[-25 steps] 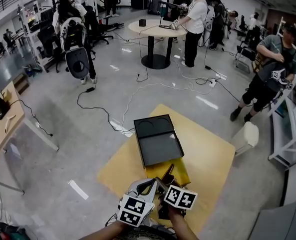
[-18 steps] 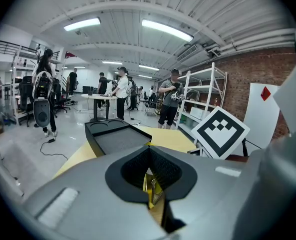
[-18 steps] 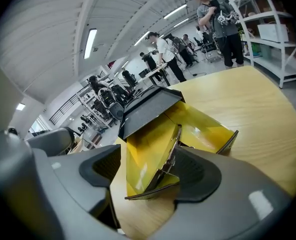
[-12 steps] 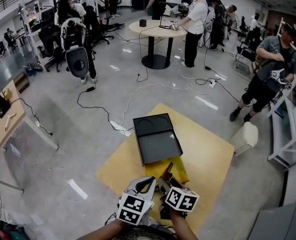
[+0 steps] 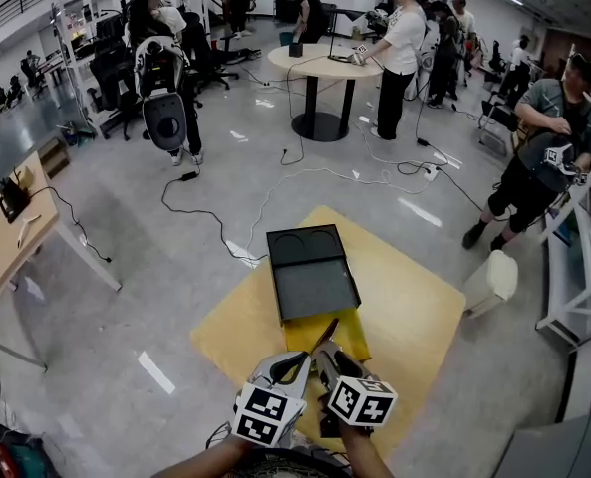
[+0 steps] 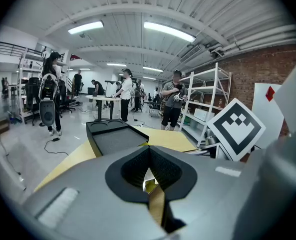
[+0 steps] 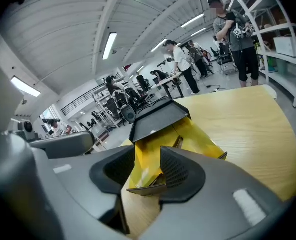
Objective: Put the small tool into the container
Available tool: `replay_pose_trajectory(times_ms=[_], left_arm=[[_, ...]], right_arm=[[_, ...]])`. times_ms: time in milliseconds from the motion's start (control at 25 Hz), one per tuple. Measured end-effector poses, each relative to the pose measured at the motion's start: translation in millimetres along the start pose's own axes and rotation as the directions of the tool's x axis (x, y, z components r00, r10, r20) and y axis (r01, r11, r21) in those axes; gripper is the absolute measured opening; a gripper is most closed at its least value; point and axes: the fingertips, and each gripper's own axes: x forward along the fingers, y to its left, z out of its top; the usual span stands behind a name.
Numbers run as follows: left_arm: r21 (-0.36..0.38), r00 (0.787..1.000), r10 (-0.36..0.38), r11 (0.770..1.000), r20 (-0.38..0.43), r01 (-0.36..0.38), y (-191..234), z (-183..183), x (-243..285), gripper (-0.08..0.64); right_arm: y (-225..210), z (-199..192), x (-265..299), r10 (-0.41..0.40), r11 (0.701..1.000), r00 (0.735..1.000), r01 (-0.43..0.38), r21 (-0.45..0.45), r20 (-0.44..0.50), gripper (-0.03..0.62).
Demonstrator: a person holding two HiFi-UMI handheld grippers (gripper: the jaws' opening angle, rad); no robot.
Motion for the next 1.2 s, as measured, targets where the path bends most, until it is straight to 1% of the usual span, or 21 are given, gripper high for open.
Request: replay_pose_trajectory(times_ms=[40,200,240,320,440,560,600,680,840,880,920,960,1080,1200], left_arm=[[0.000,1.000,0.005,1.000,0.001,-0.005,-31,-8,0,0.008],[-0.004,1.000,0.027,1.000,0.004,-0.027,-187,-69,4,0.008],[-0.004,0.999,0.034,0.999,0.006,-0.034,-222,-75,5,0.008],[-0.005,0.999,0.046,0.999,0.008,-0.045,-283,-68,4,0.008],[-0.006,0.998,0.061,0.998,0.010,-0.061,-369,-50,-11,0.008],[-0.010,0.996,0.084,0.996,0.016,-0.084,-470,-59,-11,0.008],[-0.011,0.996,0.090,0.996,0.018,-0.090,-493,-62,-9,0.008],[-0.009,0.995,0.099,0.995,0.019,-0.099,-524,-58,-12,0.008],[-0.007,0.994,0.103,0.995,0.018,-0.103,-610,-27,-34,0.008],[-0.005,0.995,0.101,0.995,0.019,-0.101,-622,-23,-40,0.008],[-0.003,0.995,0.097,0.995,0.021,-0.097,-624,-23,-50,0.008],[-0.001,0.996,0.092,0.996,0.022,-0.092,-616,-27,-67,0.008],[0.004,0.997,0.079,0.997,0.026,-0.079,-563,-52,-146,0.008],[0.004,0.997,0.068,0.998,0.035,-0.068,-512,-74,-220,0.008]], right_arm=[[-16,-7,-26,0.008,1.000,1.000,-0.008,-0.017,0.005,0.157],[-105,-65,-148,0.044,0.996,0.999,-0.042,-0.083,0.023,0.117],[-123,-71,-176,0.053,0.994,0.998,-0.050,-0.100,0.026,0.109],[-147,-66,-232,0.066,0.988,0.997,-0.061,-0.141,0.030,0.103],[-168,-58,-320,0.081,0.978,0.996,-0.073,-0.197,0.035,0.086],[-217,-72,-407,0.105,0.966,0.994,-0.093,-0.240,0.036,0.057],[-230,-74,-426,0.109,0.962,0.993,-0.096,-0.254,0.038,0.048],[-240,-71,-456,0.118,0.955,0.992,-0.101,-0.279,0.046,0.012],[-250,-48,-548,0.143,0.947,0.988,-0.119,-0.297,0.059,0.005],[-248,-45,-562,0.147,0.946,0.987,-0.121,-0.302,0.064,0.005],[-239,-48,-569,0.148,0.944,0.986,-0.120,-0.307,0.070,0.005],[-221,-55,-569,0.148,0.943,0.986,-0.117,-0.312,0.077,0.005],[-131,-98,-558,0.146,0.941,0.984,-0.106,-0.322,0.102,0.005],[-46,-137,-550,0.144,0.932,0.982,-0.093,-0.349,0.125,0.005]])
